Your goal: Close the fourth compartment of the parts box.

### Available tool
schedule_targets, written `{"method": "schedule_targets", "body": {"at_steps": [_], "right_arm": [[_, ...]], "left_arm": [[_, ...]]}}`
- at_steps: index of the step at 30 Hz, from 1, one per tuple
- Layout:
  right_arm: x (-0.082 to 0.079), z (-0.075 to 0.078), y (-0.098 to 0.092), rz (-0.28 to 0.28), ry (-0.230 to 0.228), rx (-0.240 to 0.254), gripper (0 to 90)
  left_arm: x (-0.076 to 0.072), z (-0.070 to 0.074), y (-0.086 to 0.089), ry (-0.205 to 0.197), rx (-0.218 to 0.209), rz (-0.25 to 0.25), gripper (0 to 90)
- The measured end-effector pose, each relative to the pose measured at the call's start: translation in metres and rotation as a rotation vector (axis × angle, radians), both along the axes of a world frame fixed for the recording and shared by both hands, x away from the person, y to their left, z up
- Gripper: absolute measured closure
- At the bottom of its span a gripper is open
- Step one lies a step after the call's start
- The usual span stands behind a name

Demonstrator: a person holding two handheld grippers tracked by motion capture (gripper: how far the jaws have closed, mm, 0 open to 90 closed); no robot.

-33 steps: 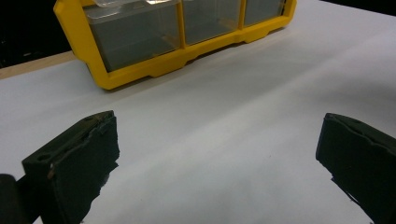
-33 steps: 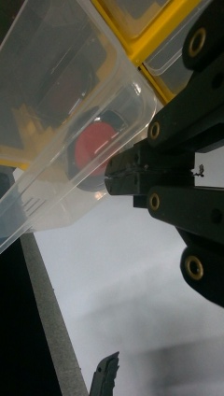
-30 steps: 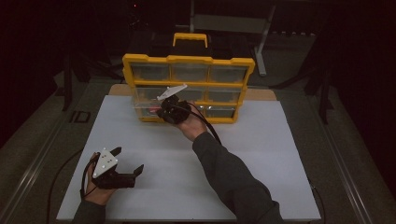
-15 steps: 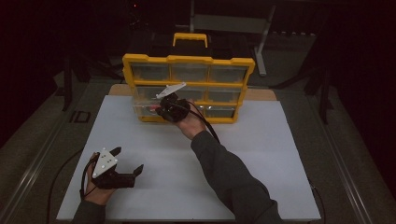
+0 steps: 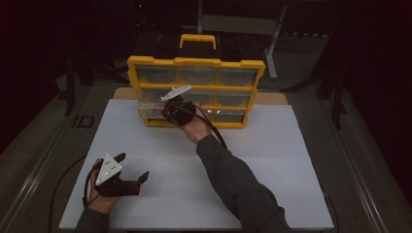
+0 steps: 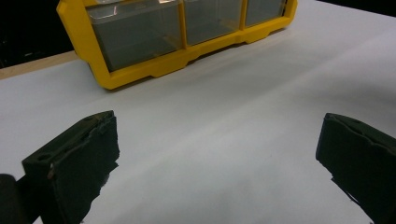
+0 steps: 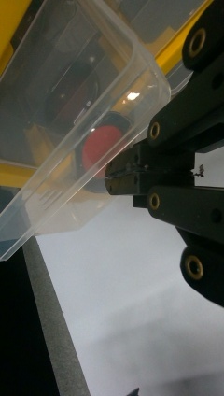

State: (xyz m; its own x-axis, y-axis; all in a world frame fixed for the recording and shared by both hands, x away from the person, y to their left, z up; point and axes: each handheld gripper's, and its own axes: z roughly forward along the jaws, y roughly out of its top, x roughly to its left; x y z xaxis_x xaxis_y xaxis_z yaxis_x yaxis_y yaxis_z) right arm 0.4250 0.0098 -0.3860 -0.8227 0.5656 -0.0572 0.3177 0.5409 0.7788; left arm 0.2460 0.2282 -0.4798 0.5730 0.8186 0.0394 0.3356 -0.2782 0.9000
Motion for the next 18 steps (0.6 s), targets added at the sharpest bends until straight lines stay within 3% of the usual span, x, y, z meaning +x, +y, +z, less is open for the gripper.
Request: {"method": "schedule_targets", "body": {"at_steps": [18], "right_arm": [[0.0067,-0.0016,-0.0014,-0.04,-0.01,0.015,90.0]], "left_arm": [[-0.0001,0.0,0.0003,0.001,-0.001,0.001,0.0]]}}
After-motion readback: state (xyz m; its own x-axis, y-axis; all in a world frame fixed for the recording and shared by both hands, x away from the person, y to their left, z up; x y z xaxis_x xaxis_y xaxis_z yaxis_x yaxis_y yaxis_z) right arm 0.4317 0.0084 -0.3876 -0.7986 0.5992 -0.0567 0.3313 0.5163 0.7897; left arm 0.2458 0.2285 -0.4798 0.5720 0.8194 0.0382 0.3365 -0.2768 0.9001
